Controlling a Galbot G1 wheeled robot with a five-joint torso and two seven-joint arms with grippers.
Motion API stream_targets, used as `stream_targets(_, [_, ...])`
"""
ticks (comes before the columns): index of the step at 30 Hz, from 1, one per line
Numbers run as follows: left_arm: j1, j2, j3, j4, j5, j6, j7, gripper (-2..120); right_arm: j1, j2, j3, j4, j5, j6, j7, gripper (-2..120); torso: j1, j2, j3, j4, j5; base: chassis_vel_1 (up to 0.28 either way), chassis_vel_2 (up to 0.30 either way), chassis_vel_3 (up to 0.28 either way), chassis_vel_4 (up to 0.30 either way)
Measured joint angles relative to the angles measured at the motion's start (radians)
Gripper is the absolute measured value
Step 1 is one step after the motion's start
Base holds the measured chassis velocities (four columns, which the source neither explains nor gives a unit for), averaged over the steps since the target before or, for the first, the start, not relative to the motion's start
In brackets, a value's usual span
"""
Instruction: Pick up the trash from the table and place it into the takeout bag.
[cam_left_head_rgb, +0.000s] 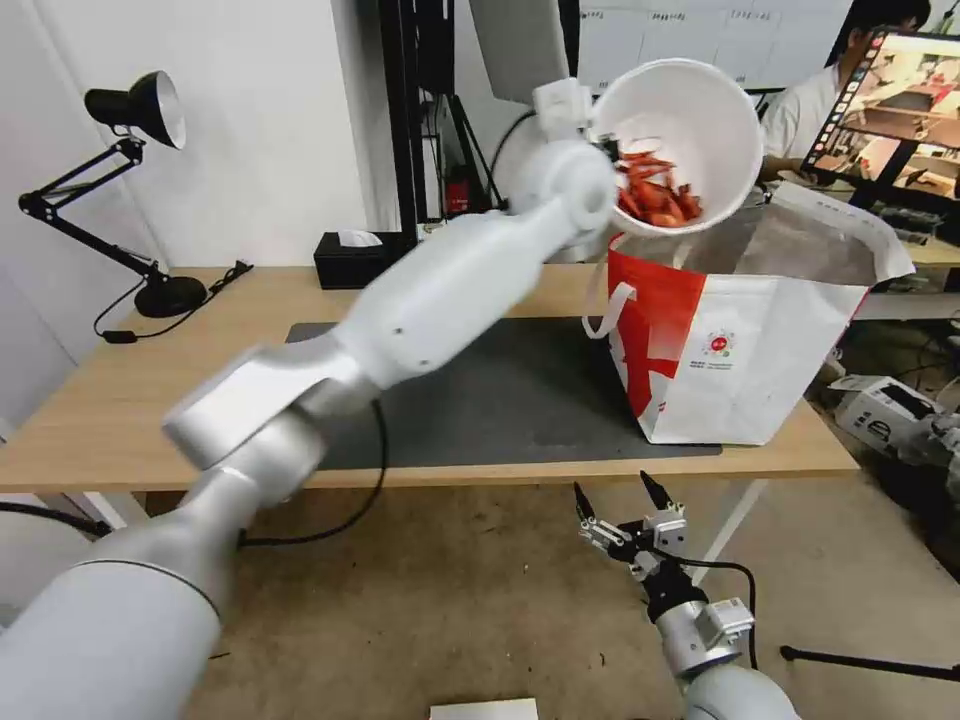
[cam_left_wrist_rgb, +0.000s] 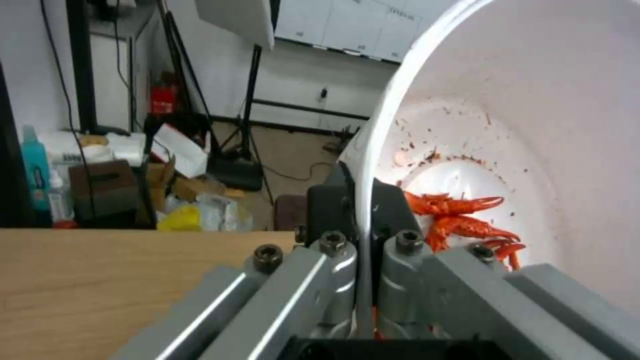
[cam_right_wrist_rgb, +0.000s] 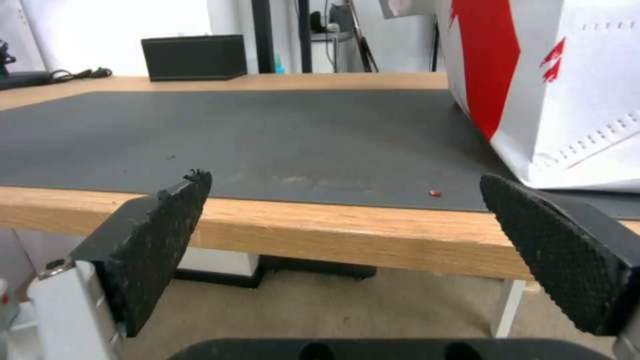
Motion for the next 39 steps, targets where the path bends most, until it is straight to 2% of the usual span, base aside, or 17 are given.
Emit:
stream_targets(4, [0.000,-0.004,0.051,0.010,0.084,-0.020,0.012,0,0.000,0.000,0.000,0.000,0.000,0.000,0.000,100,0.000,0.000,0.000,0.0000,0.0000,0.000,0.000,0.000,0.000])
stream_targets(9, [0.017,0.001,0.086,0.006,0.128,-0.028,0.022,0,0.000,0.000,0.000,0.000,0.000,0.000,0.000,100,0.000,0.000,0.000,0.0000,-0.0001,0.000,0.000,0.000,0.000])
stream_targets(11, [0.032,0.018,0.126,-0.008,0.188,-0.043,0.045,0,0.000,0.000,0.000,0.000,0.000,0.000,0.000,100,0.000,0.000,0.000,0.0000,-0.0001,0.000,0.000,0.000,0.000])
stream_targets(14, [0.042,0.030,0.148,-0.027,0.204,-0.050,0.062,0,0.000,0.000,0.000,0.000,0.000,0.000,0.000,100,0.000,0.000,0.000,0.0001,-0.0002,0.000,0.000,0.000,0.000])
stream_targets(20, [0.047,0.046,0.162,-0.070,0.182,-0.049,0.091,0,0.000,0.000,0.000,0.000,0.000,0.000,0.000,100,0.000,0.000,0.000,0.0000,-0.0002,0.000,0.000,0.000,0.000])
stream_targets(39, [0.062,0.039,0.190,-0.101,0.128,-0.011,0.122,0,0.000,0.000,0.000,0.000,0.000,0.000,0.000,100,0.000,0.000,0.000,-0.0001,-0.0002,0.000,0.000,0.000,0.000])
